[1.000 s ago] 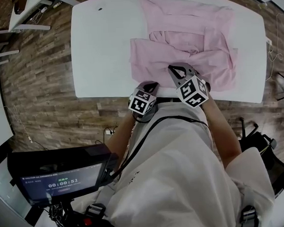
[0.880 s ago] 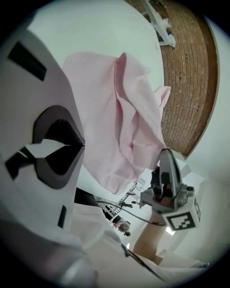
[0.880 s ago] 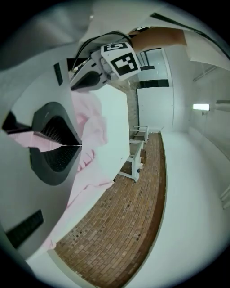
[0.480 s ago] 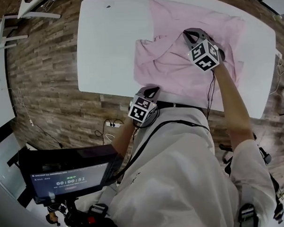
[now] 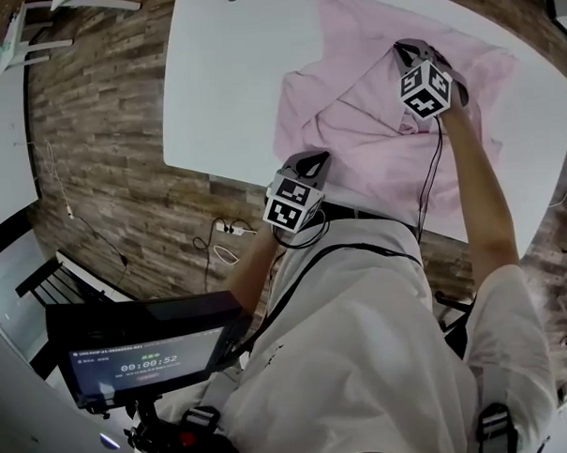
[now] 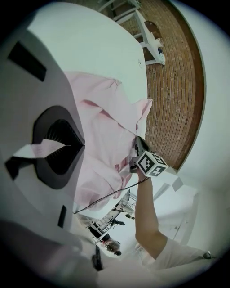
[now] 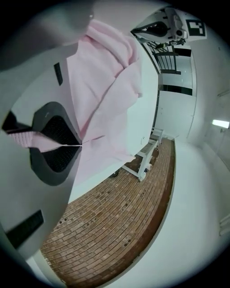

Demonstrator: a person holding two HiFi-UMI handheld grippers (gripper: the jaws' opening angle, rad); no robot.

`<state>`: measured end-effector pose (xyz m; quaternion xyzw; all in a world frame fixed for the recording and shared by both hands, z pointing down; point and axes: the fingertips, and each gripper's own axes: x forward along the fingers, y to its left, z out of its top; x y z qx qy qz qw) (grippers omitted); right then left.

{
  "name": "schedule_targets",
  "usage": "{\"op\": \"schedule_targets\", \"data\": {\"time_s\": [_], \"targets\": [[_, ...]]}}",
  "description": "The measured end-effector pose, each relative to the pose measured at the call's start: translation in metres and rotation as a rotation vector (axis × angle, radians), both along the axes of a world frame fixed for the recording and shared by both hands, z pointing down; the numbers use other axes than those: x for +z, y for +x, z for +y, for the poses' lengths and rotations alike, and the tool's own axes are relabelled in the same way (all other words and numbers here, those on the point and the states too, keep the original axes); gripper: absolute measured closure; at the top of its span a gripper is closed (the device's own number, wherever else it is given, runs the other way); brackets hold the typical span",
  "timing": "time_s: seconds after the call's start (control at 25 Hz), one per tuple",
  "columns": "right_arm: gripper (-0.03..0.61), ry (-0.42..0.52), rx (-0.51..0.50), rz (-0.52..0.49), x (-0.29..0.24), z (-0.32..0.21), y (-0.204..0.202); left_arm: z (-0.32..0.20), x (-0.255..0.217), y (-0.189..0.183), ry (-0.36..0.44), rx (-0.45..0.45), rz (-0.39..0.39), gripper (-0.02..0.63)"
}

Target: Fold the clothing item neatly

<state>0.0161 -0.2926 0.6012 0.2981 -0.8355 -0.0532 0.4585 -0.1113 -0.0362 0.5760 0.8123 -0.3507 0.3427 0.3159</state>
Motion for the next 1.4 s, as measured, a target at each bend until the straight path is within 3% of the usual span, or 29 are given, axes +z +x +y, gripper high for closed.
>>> {"op": "schedule_targets", "data": {"time_s": [0.24,0.4,0.52,0.64,0.84,1.0,1.08,1.4], "targets": [[0.566,0.052,0.014,0.026,-0.003,-0.011,0.006,-0.049,0.000,-0.026,0.095,-0.026,-0.134,0.606],[0.566,0.072,0.095,-0.054,-0.038,0.002,0.025,-0.084,0.006,-0.026,0.195,0.092,-0.323,0.509],[0.566,0.073,0.157,-0.122,-0.064,0.031,0.042,-0.093,0.021,-0.026,0.209,0.218,-0.476,0.500],[0.566,0.080,0.223,-0.148,-0.084,0.067,0.068,-0.098,0.031,-0.029,0.210,0.258,-0.562,0.500],[0.566,0.059,0.344,-0.162,-0.097,0.136,0.100,-0.110,0.017,-0.036,0.201,0.228,-0.504,0.526],[0.568,-0.005,0.370,-0.154,-0.082,0.185,0.107,-0.140,-0.014,-0.046,0.141,0.115,-0.342,0.536],[0.568,-0.025,0.384,-0.144,-0.076,0.202,0.107,-0.168,-0.030,-0.054,0.130,0.059,-0.278,0.589],[0.568,-0.014,0.470,-0.114,-0.084,0.222,0.127,-0.250,-0.041,-0.069,0.133,0.003,-0.263,0.592]]}}
